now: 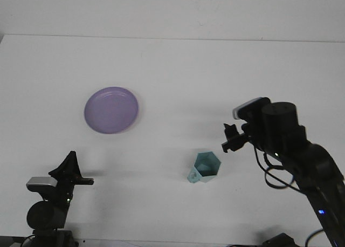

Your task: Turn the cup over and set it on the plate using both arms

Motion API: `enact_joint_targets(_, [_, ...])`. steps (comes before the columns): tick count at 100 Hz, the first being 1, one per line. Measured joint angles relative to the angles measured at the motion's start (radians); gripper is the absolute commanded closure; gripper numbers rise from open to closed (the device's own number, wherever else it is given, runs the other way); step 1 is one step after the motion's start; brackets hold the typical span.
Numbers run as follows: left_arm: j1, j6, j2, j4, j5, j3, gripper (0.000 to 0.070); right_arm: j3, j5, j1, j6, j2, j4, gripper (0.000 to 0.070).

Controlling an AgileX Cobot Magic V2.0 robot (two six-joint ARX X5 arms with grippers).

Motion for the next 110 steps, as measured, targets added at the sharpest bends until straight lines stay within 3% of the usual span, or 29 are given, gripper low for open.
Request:
enact_joint_targets(12, [0.000, -0.031, 0.000, -0.002, 0.068, 0.035, 0.0687, -0.191, 0.000, -0.056, 0.011, -0.192, 0.143, 0.0450])
enact_joint_targets(35, [-0.002, -0.094, 0.026, -0.063, 0.283, 0.115, 0.0687, -0.543, 0.001, -0.157, 0.044, -0.520, 0.311, 0.0450])
enact_joint_targets(59, [-0.031, -0.142, 0.149, -0.159, 0.352, 0.267, 0.0687, -0.813, 0.013, -0.179, 0.068, -0.834, 0.393, 0.0450])
enact_joint_targets(78, [-0.075, -0.145, 0.330, -0.230, 0.393, 0.415, 0.0687, -0.824, 0.097, -0.179, 0.088, -0.956, 0.436, 0.0450])
enact_joint_targets(90, [-0.123, -0.127, 0.488, -0.298, 0.434, 0.536, 0.0687, -0.824, 0.100, -0.179, 0.096, -0.952, 0.428, 0.0449])
enact_joint_targets(110, [-0.255, -0.053, 0.787, -0.469, 0.439, 0.766, 0.0683, -0.824, 0.101, -0.179, 0.102, -0.950, 0.429, 0.0449])
